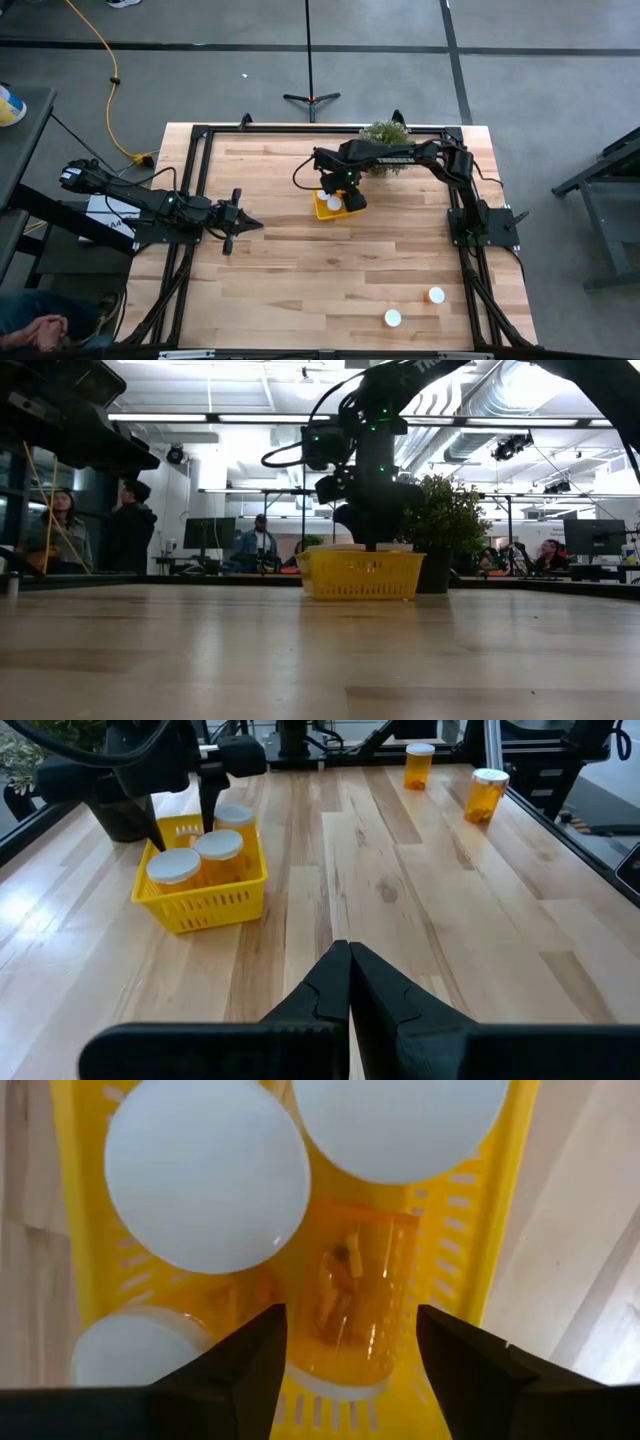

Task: Pick and place pill bottles into a basket
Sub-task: Put the orange pill bottle into the yellow bin

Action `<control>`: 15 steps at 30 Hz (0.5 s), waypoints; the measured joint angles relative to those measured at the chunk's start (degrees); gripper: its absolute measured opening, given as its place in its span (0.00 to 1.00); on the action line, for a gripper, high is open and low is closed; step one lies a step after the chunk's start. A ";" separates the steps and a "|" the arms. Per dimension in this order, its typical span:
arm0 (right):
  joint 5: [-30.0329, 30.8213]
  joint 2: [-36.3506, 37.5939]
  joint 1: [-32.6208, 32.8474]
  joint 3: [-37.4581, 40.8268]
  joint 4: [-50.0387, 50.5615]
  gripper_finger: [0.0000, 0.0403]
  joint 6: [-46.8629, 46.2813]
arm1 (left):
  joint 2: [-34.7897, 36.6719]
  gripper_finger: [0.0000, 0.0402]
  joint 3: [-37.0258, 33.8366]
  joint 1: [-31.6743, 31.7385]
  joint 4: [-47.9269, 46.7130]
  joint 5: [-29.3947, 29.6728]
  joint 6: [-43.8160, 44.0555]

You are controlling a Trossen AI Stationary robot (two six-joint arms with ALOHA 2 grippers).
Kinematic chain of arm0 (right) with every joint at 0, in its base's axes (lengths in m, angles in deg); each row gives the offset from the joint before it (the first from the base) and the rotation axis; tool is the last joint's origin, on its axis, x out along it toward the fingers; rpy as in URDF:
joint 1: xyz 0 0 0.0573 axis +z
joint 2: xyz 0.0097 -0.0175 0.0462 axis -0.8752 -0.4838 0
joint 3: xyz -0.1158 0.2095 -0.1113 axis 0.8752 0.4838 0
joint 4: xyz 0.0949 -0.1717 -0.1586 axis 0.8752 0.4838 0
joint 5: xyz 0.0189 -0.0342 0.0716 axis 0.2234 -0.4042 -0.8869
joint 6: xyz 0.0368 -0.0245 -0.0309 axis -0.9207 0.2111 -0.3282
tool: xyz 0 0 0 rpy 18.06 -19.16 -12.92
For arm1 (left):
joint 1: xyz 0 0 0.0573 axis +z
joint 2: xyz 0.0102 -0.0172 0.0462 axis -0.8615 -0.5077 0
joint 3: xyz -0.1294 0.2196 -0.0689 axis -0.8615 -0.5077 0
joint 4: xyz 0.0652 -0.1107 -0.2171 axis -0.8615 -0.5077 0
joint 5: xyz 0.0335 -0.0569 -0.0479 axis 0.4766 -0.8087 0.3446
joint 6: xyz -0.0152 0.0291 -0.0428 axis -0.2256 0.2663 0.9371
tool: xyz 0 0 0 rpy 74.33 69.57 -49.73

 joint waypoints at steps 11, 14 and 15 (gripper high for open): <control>-0.98 0.00 0.00 0.00 -1.52 0.51 0.23 | 0.00 0.12 0.00 0.00 0.00 -0.02 0.00; -0.92 0.00 0.00 0.00 -1.49 0.51 -0.24 | 0.00 0.12 0.00 -0.01 0.00 -0.02 0.00; -0.93 0.00 0.00 0.00 -1.54 0.51 -0.51 | 0.00 0.12 0.00 -0.02 0.00 -0.02 0.00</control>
